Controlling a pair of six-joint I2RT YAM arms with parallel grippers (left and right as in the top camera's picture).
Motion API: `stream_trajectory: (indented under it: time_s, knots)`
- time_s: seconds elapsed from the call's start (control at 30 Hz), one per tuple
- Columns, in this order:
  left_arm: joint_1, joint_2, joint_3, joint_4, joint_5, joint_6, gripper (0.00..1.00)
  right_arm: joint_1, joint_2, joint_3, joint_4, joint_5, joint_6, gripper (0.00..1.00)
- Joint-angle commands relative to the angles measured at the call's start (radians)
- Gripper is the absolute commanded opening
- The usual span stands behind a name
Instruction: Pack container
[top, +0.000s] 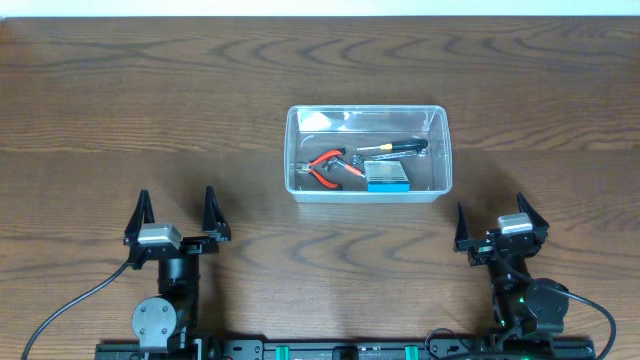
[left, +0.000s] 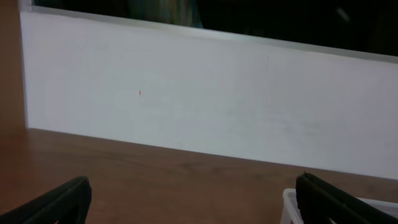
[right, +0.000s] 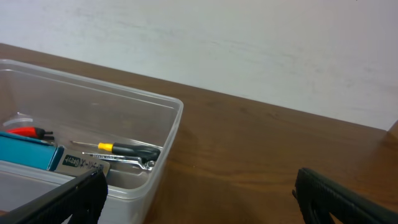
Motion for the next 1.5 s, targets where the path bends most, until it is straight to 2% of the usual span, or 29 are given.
stream_trajectory:
  time_s: [0.0,0.3,1.47]
  knots:
    - [0.000,-0.008,-0.002,-0.060,-0.001,-0.009,0.98,-0.001,-0.006,-0.003,-0.003,-0.005,0.014,0.99]
    - [0.001,-0.008,-0.002,-0.341,-0.002,-0.008,0.98,-0.001,-0.006,-0.003,-0.003,-0.005,0.014,0.99]
    - [0.000,-0.005,-0.002,-0.341,-0.002,-0.008,0.98,-0.001,-0.006,-0.003,-0.003,-0.005,0.014,0.99]
